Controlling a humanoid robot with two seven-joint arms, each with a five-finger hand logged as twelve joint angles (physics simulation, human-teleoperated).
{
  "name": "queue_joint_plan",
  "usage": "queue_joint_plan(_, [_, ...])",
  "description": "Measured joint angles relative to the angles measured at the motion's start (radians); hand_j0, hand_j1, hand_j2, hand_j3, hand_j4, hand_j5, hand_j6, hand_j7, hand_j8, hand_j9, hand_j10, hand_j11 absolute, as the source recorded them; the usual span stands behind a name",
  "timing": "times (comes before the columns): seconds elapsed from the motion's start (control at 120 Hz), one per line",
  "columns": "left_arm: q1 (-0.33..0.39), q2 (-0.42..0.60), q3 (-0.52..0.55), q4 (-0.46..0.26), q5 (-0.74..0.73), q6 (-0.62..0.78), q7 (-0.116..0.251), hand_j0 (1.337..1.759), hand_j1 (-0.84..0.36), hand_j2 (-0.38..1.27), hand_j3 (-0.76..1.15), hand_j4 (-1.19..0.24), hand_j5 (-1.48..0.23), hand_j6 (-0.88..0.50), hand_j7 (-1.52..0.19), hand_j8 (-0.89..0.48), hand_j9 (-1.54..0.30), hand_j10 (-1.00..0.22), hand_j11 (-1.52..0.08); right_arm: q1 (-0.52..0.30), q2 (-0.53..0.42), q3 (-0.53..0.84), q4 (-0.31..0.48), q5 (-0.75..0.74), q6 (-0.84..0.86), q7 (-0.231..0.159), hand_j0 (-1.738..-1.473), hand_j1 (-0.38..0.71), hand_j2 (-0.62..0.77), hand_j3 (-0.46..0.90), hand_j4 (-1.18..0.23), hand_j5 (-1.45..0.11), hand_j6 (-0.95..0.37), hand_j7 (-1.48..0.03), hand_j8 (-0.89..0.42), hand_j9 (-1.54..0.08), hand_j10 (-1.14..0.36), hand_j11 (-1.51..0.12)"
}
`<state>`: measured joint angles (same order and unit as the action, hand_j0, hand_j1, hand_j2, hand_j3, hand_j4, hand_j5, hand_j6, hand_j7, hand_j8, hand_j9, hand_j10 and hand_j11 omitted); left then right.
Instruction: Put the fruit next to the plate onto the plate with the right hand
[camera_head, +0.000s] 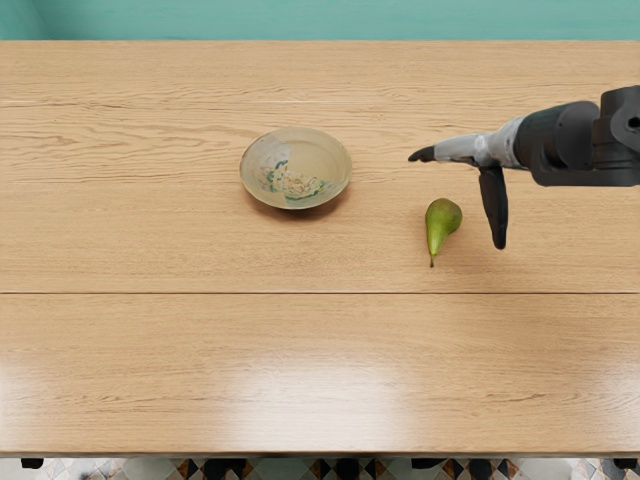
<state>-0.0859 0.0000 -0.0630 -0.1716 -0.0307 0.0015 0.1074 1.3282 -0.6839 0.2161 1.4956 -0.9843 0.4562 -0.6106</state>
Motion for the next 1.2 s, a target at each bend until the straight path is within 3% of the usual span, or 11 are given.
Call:
queue_joint_plan(0.183, [0.0, 0.0, 0.0, 0.0, 0.0, 0.0, 0.0, 1.658, 0.33, 0.0, 0.0, -0.02, -0.02, -0.02, -0.02, -0.02, -0.02, -0.02, -0.02, -0.076, 0.076, 0.001, -0.028, -0.135, -0.113, 0.0, -1.658, -0.35, 0.0, 0.0, 0.0, 0.0, 0.0, 0.0, 0.0, 0.0, 0.0, 0.0])
queue_joint_plan(0.492, [0.0, 0.0, 0.0, 0.0, 0.0, 0.0, 0.0, 1.658, 0.33, 0.0, 0.0, -0.02, -0.02, -0.02, -0.02, -0.02, -0.02, -0.02, -0.02, -0.203, 0.09, 0.0, -0.01, -0.245, -0.263, 0.0, -1.658, -0.3, -0.01, 0.0, -0.04, -0.05, -0.04, -0.05, -0.04, -0.05, -0.04, -0.05])
queue_joint_plan(1.2, [0.0, 0.0, 0.0, 0.0, 0.0, 0.0, 0.0, 1.658, 0.33, 0.0, 0.0, -0.02, -0.02, -0.02, -0.02, -0.02, -0.02, -0.02, -0.02, -0.241, 0.159, -0.009, -0.134, -0.295, -0.339, 0.0, -1.658, -0.13, -0.03, 0.0, -0.19, -0.24, -0.19, -0.24, -0.19, -0.24, -0.19, -0.24])
